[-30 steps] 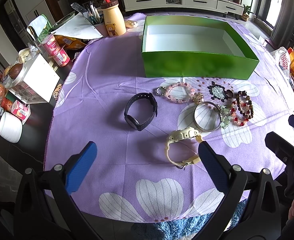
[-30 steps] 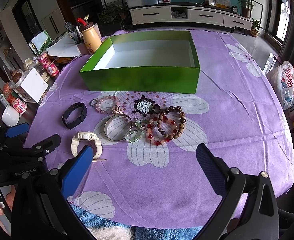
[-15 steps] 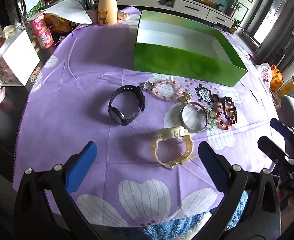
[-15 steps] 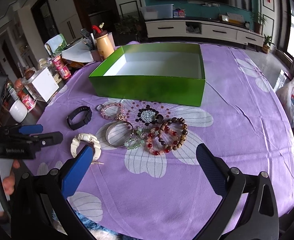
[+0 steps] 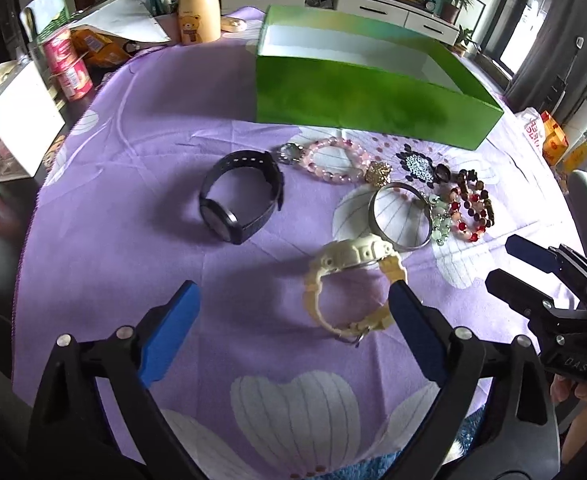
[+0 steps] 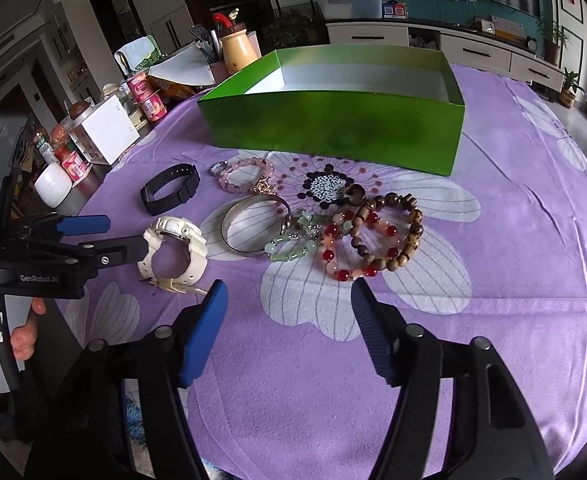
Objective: Organize jewelry
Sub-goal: 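Grasp the cream watch with the left tool while the right tool grasps the brown bead bracelet, then carry both held items into the green box and open both tools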
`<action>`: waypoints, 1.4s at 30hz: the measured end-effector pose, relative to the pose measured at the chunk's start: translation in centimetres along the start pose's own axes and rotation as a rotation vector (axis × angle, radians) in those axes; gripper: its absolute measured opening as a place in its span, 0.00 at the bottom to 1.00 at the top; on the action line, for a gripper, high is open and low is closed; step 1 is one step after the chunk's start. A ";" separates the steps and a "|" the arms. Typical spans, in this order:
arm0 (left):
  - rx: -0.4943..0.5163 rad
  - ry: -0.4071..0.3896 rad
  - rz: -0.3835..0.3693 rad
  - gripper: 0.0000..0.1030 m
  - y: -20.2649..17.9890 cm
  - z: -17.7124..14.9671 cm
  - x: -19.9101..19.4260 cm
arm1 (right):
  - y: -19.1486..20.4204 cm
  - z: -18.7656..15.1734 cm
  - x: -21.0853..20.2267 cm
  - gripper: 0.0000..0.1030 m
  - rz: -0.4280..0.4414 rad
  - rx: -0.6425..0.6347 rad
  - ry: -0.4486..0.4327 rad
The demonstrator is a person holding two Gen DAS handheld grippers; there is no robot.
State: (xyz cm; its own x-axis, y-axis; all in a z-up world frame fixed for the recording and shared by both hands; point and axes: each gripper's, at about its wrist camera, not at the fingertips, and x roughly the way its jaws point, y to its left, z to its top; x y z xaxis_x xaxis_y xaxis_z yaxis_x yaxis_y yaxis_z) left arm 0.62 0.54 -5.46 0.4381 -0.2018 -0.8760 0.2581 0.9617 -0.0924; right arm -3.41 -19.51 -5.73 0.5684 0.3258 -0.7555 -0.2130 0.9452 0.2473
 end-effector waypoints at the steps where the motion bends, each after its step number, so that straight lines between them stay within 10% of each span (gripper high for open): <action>1: 0.005 0.004 0.001 0.88 -0.2 0.1 0.3 | -0.1 0.1 0.1 0.57 0.008 0.004 0.002; 14: 0.041 0.055 -0.029 0.21 -1.5 0.7 3.1 | -2.1 1.4 0.7 0.47 -0.047 0.006 -0.011; 32: 0.000 -0.005 -0.097 0.20 -0.2 1.7 0.5 | -2.8 3.3 4.7 0.07 -0.145 -0.181 0.138; 42: -0.016 -0.040 -0.114 0.20 0.2 2.3 -1.2 | -7.2 5.3 -0.7 0.07 0.106 0.130 -0.050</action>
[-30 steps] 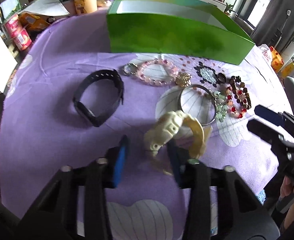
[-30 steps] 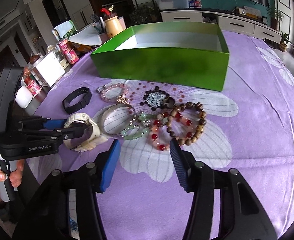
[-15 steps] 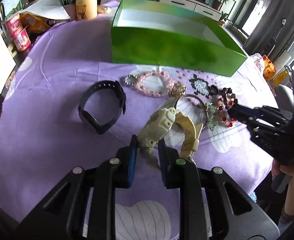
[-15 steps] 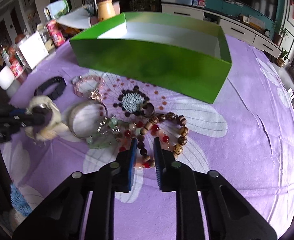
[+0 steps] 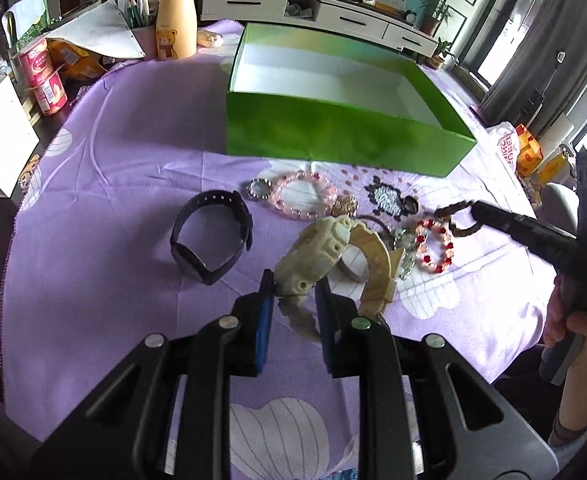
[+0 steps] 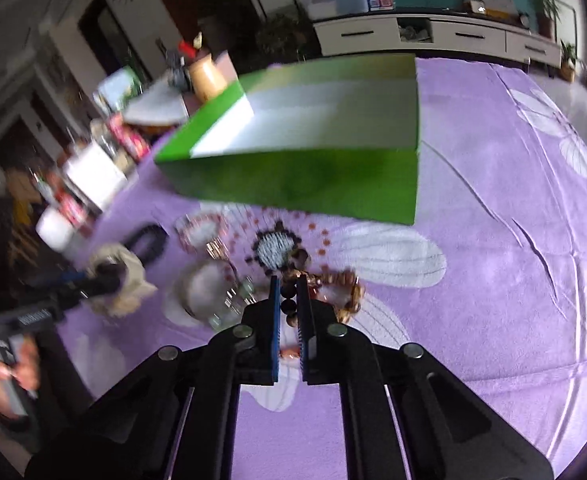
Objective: Organize jewelry
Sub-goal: 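Carry both held items into the green box and open both tools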
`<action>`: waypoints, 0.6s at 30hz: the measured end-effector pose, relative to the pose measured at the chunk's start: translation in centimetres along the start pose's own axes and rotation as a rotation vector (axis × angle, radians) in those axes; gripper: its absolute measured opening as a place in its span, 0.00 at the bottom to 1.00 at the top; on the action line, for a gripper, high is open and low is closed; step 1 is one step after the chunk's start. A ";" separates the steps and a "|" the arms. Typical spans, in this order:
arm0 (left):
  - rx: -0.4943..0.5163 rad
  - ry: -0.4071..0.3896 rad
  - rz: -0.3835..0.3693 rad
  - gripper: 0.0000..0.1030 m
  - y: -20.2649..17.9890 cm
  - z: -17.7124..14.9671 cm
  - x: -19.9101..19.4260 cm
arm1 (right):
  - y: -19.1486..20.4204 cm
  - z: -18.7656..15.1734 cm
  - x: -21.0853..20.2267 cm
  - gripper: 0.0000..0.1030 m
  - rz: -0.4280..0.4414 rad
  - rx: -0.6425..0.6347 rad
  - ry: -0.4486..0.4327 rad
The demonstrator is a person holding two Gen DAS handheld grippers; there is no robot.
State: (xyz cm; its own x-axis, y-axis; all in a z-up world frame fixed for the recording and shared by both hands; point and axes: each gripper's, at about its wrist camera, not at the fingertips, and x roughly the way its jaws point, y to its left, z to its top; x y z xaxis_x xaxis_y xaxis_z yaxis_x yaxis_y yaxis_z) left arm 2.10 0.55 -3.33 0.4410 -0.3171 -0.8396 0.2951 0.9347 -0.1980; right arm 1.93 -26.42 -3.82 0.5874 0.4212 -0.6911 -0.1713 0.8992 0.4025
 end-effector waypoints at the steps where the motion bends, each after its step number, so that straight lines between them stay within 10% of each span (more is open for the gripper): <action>1: -0.001 -0.003 -0.003 0.20 0.0 0.2 -0.2 | -0.1 0.4 -0.7 0.07 0.022 0.016 -0.021; 18: -0.012 -0.059 -0.065 0.20 -1.5 11.9 -0.6 | 4.1 9.1 -3.3 0.07 0.047 -0.075 -0.174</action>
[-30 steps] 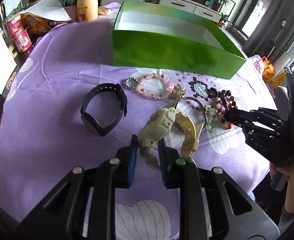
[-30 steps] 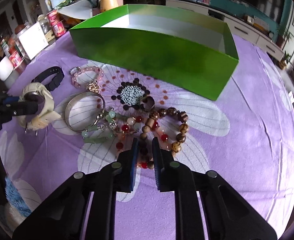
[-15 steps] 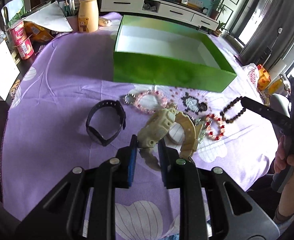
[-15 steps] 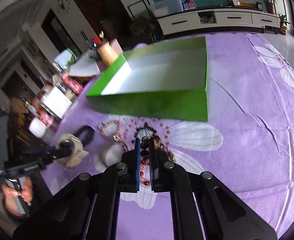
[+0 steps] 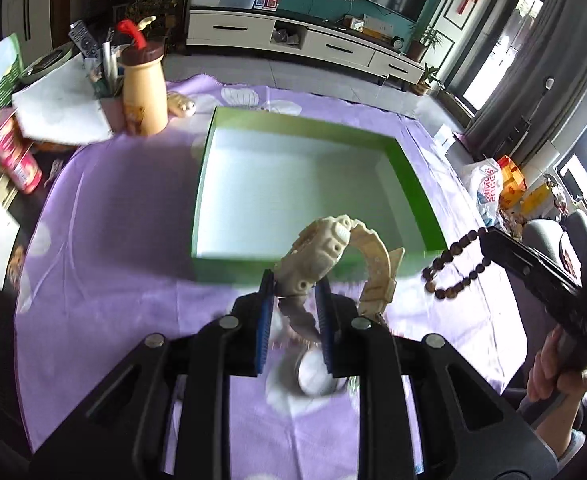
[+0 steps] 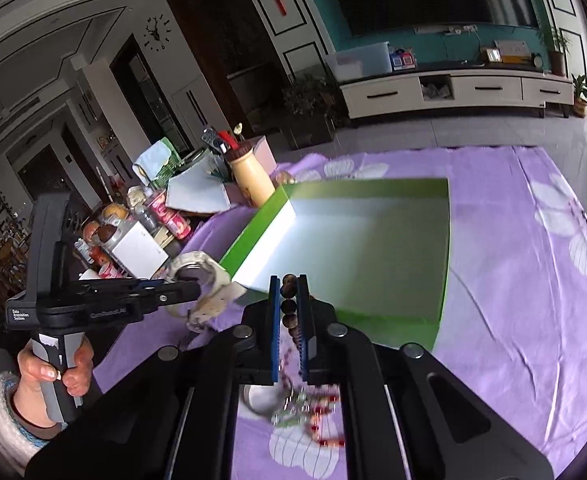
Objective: Organize jewelry
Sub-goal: 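Carry both held items into the green box and open both tools, then move both tools back out of the box toward the remaining jewelry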
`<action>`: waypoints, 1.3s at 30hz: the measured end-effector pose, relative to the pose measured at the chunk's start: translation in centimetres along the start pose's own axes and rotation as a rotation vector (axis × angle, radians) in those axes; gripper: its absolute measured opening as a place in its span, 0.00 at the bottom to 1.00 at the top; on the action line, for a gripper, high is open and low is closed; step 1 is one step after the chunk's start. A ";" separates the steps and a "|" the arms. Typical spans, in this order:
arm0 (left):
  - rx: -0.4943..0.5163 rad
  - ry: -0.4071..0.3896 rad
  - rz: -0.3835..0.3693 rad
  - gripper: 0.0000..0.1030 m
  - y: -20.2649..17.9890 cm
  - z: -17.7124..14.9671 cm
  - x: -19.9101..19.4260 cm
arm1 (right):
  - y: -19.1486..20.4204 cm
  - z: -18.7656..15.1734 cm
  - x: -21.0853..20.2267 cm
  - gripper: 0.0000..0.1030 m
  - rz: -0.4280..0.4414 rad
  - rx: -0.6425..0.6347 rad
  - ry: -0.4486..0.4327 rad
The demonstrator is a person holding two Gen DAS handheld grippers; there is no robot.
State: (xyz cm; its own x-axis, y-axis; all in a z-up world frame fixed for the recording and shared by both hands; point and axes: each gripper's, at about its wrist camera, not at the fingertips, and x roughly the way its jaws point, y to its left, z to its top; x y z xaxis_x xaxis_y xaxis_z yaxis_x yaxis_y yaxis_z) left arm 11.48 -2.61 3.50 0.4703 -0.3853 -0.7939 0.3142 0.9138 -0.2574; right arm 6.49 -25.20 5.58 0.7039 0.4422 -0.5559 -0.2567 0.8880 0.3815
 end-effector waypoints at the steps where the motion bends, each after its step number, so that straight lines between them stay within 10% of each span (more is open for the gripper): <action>1: -0.002 0.008 0.001 0.20 -0.1 0.6 0.5 | 0.0 0.7 0.5 0.07 -0.010 0.001 -0.002; 18: -0.085 0.155 0.122 0.21 2.6 6.3 12.2 | -5.0 1.4 10.3 0.07 -0.123 0.066 0.129; 21: -0.085 0.157 0.130 0.36 2.8 6.6 12.9 | -5.4 1.0 11.2 0.08 -0.153 0.066 0.152; 26: -0.024 0.102 0.138 0.60 1.6 6.5 11.3 | -5.2 0.2 10.3 0.34 -0.165 0.067 0.130; 39: 0.024 -0.022 0.100 0.76 0.9 -0.3 1.7 | -2.0 -4.6 3.1 0.36 -0.127 -0.001 0.114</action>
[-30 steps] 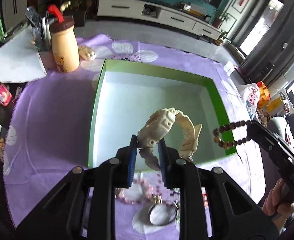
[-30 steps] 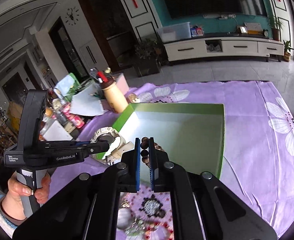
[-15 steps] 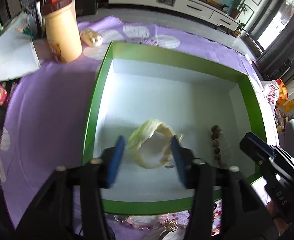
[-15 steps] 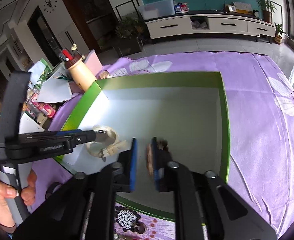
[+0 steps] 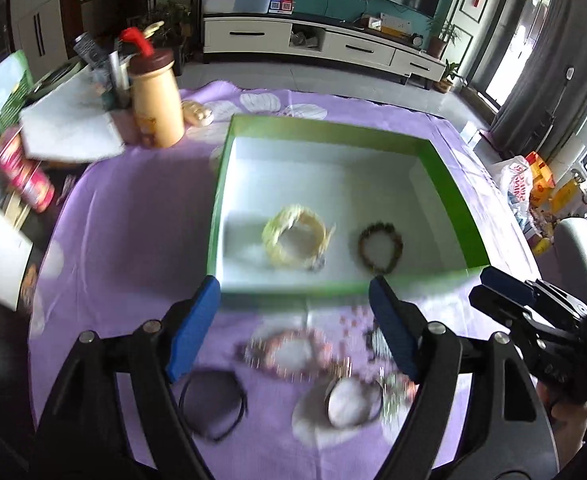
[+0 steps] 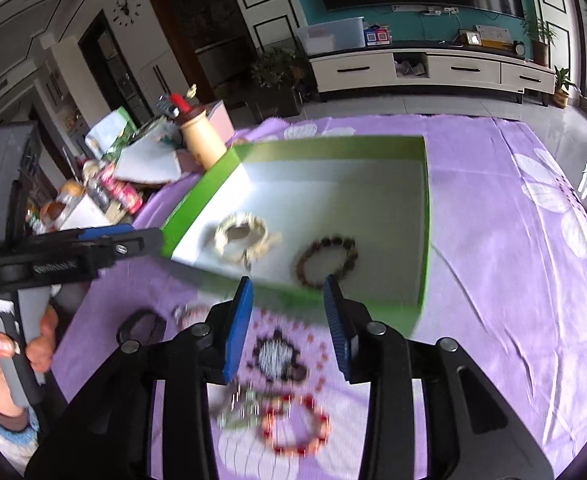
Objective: Organize jewelry
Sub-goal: 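Move both tools back out of the box toward the remaining jewelry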
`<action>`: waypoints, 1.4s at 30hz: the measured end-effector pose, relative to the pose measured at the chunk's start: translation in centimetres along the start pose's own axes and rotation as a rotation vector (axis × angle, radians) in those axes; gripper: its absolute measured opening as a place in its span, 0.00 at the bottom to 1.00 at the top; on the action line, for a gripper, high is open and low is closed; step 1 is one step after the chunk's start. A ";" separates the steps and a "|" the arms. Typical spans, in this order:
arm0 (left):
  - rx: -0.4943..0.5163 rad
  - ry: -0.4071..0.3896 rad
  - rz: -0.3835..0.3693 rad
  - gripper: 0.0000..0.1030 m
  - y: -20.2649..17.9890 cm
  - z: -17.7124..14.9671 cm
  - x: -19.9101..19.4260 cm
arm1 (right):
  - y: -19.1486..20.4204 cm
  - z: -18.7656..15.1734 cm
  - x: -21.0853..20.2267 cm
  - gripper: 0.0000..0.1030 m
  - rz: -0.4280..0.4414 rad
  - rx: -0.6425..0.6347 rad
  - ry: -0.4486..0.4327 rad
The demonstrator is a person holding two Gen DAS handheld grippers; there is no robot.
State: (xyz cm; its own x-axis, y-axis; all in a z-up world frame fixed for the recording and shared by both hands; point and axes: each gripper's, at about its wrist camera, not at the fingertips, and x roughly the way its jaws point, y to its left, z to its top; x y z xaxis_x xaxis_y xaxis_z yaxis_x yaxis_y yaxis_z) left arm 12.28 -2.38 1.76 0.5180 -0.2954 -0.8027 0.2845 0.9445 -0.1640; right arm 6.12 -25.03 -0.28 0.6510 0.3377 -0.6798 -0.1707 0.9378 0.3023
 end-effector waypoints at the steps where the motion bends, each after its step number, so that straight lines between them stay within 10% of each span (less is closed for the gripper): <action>1: -0.007 0.000 -0.008 0.76 0.5 -1.1 -0.7 | 0.2 -0.8 -0.3 0.36 0.008 -0.004 0.010; 13: -0.092 0.106 -0.068 0.76 3.1 -10.6 -2.5 | 3.4 -9.8 0.0 0.36 -0.113 -0.133 0.142; 24: -0.086 0.152 -0.082 0.76 1.9 -13.0 -2.3 | 4.6 -10.2 3.5 0.34 -0.117 -0.266 0.187; 30: -0.081 0.167 -0.084 0.76 1.4 -13.1 -1.8 | 5.3 -10.6 3.8 0.11 -0.097 -0.316 0.161; 42: -0.058 0.181 -0.090 0.76 -0.1 -11.9 -0.3 | 0.2 -8.4 -1.3 0.07 0.134 0.083 0.008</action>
State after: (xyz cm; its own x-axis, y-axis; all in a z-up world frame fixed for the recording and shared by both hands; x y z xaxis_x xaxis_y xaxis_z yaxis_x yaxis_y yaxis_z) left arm 2.47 -0.70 -4.82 0.3375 -0.3538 -0.8723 0.2733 0.9236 -0.2688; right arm -0.99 -24.63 -4.98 0.6202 0.4606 -0.6350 -0.1941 0.8744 0.4447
